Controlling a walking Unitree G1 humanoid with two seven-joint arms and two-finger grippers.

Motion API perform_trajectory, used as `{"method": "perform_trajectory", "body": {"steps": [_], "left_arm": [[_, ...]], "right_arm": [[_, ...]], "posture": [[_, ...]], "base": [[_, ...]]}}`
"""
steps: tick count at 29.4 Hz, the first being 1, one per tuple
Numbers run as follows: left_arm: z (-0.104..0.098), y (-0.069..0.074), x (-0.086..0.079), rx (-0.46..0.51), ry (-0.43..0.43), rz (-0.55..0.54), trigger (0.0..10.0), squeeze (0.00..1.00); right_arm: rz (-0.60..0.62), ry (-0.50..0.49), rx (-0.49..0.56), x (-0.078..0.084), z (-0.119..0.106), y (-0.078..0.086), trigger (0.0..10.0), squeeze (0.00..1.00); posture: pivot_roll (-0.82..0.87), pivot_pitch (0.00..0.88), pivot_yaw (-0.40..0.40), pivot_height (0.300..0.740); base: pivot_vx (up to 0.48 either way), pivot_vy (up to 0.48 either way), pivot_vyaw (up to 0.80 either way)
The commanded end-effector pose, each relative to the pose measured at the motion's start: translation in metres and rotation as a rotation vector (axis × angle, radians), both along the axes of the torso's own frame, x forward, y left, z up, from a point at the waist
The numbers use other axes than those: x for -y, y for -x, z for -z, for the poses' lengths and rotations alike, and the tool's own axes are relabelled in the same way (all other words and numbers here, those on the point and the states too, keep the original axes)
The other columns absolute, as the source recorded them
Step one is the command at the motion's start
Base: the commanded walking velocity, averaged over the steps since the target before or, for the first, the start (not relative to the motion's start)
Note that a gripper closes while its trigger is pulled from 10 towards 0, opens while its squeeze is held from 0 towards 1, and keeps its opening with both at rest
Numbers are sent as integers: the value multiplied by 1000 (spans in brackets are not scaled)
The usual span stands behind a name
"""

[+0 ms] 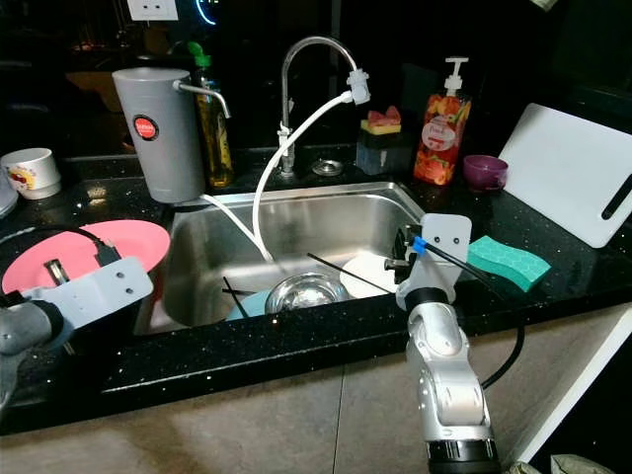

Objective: Kitchen organization

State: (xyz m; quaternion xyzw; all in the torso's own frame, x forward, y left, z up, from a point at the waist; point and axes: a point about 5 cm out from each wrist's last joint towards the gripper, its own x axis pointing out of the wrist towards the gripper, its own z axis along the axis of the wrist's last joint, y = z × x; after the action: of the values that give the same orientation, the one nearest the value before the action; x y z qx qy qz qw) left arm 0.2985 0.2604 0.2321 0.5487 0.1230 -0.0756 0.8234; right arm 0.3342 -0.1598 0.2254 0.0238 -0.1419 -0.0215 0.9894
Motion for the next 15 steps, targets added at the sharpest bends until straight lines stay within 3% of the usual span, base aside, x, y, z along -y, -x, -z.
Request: {"method": "perform_trajectory", "body": {"steps": [1, 2, 3, 7, 9, 11, 14, 15], "left_arm": [[8, 0, 3, -22, -8, 9, 0, 0], [7, -2, 5, -3, -28, 19, 0, 0], [6, -5, 9, 46, -77, 48, 10000, 0], [1, -8, 15, 119, -125, 78, 10000, 0], [-14, -15, 26, 288, -179, 94, 10000, 0], [-19, -17, 30, 333, -179, 103, 10000, 0], [-41, -20, 58, 521, -153, 236, 10000, 0], [-41, -20, 58, 521, -153, 236, 10000, 0]], "right_arm": [[4, -3, 2, 2, -1, -1, 10000, 0], [3, -3, 3, 1, -2, -2, 10000, 0], [-2, -5, 12, 0, -5, -2, 10000, 0], [-14, -16, 39, -3, -14, -3, 10000, 0], [-40, -34, 74, -7, -26, -2, 10000, 0], [-49, -42, 83, -8, -29, -2, 10000, 0], [-174, -137, 119, -21, -48, -3, 10000, 0], [-174, -137, 119, -21, -48, -3, 10000, 0]], "posture": [[146, 72, -52, 740], [146, 71, -54, 740], [148, 70, -57, 740], [148, 70, -59, 740], [146, 70, -62, 740], [146, 70, -62, 740], [137, 64, -62, 740], [137, 64, -62, 740]], "base": [[0, 0, 0], [0, 0, 0], [0, 0, 0], [0, 0, 0], [0, 0, 0], [0, 0, 0], [0, 0, 0], [0, 0, 0]]}}
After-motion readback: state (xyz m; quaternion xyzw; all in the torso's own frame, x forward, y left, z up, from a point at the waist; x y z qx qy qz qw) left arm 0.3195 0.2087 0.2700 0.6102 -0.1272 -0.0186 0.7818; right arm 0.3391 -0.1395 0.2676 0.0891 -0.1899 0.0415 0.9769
